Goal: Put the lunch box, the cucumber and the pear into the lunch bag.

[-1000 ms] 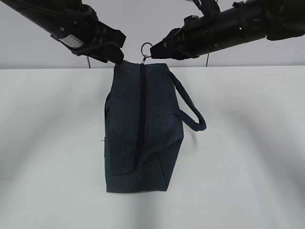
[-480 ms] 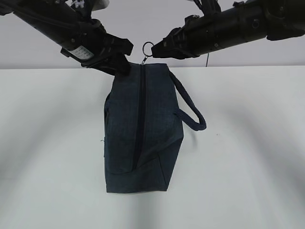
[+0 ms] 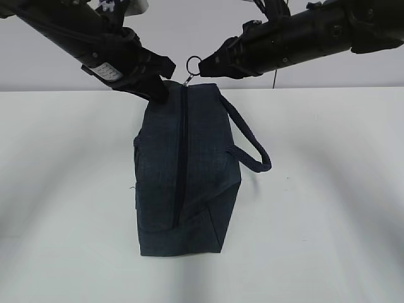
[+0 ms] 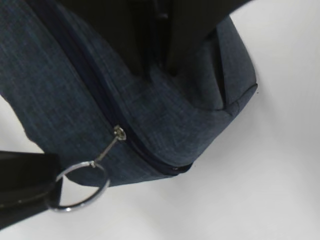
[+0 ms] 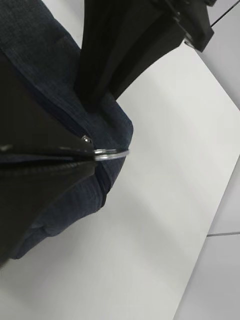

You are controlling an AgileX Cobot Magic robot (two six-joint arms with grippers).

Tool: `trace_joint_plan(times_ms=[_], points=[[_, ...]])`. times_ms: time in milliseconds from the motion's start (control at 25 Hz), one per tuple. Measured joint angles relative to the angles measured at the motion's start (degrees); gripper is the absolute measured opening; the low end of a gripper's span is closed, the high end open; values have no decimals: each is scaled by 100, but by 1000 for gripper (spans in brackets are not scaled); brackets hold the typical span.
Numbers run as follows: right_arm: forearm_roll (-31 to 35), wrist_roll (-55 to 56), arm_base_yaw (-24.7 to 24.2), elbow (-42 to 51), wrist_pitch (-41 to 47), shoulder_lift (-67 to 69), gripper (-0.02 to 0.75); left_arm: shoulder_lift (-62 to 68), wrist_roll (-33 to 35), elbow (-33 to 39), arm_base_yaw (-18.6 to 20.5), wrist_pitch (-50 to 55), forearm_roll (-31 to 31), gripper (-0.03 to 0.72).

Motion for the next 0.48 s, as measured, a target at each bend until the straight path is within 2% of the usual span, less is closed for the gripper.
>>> trace_joint_plan(times_ms=[480], points=[[0, 251, -302, -715, -1026, 557, 0, 0, 282, -11, 0, 209, -63, 32]])
